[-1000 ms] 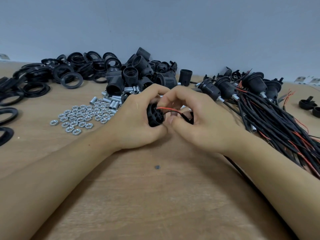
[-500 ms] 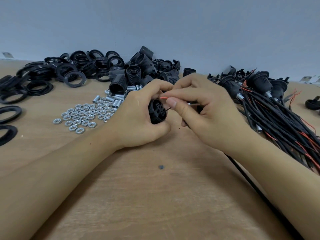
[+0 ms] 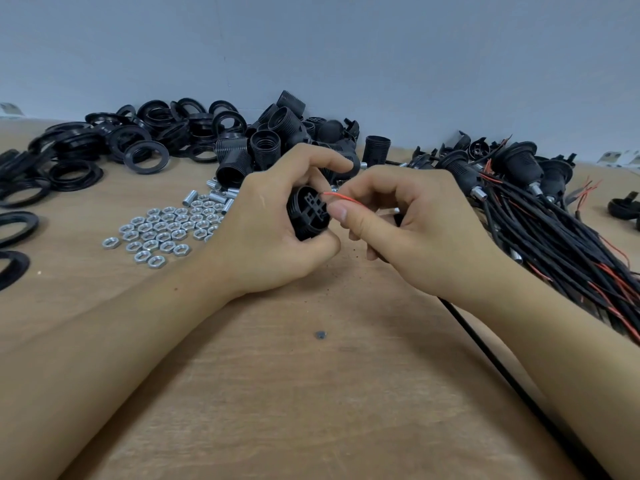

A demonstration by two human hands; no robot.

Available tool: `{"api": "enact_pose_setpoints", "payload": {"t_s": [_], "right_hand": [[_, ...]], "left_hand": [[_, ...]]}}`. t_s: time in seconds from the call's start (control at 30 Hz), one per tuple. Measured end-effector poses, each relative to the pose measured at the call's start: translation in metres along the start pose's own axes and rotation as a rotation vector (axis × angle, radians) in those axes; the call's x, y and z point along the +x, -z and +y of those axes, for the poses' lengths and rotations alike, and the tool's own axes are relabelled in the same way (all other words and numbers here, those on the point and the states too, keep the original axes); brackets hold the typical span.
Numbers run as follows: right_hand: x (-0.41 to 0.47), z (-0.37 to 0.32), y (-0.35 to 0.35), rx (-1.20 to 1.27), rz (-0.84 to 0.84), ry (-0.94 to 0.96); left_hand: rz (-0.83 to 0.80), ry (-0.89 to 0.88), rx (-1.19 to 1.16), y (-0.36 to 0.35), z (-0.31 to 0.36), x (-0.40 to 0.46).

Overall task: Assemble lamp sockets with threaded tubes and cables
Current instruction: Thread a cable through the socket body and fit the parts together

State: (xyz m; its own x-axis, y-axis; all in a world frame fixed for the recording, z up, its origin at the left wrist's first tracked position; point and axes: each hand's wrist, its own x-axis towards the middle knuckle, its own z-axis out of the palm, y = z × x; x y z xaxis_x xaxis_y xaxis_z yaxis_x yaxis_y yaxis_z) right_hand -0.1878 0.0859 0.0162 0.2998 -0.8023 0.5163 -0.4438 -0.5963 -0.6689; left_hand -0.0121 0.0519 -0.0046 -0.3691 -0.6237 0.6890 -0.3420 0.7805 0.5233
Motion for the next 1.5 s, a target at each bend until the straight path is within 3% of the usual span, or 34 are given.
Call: {"api": "enact_pose_setpoints", "payload": {"t_s": [0.37,0.83,1.5], "right_hand": [[0.0006,-0.0044,-0.0008,0.053,0.14,0.053],[0.0009,-0.0016,0.0024,-0.232,0.036,0.168],[0.0012,-0.0007,0.0013,-0.258,0.02,0.211]], "left_hand": [[-0.091,0.073,-0.027,-0.001,0.0021,-0.0013],[-0.171,0.139,-0.038,-0.0021,0.0016,-0.0043],[-0.184,0.209,-0.101,-0.0025,0.0025,-0.0033]]}}
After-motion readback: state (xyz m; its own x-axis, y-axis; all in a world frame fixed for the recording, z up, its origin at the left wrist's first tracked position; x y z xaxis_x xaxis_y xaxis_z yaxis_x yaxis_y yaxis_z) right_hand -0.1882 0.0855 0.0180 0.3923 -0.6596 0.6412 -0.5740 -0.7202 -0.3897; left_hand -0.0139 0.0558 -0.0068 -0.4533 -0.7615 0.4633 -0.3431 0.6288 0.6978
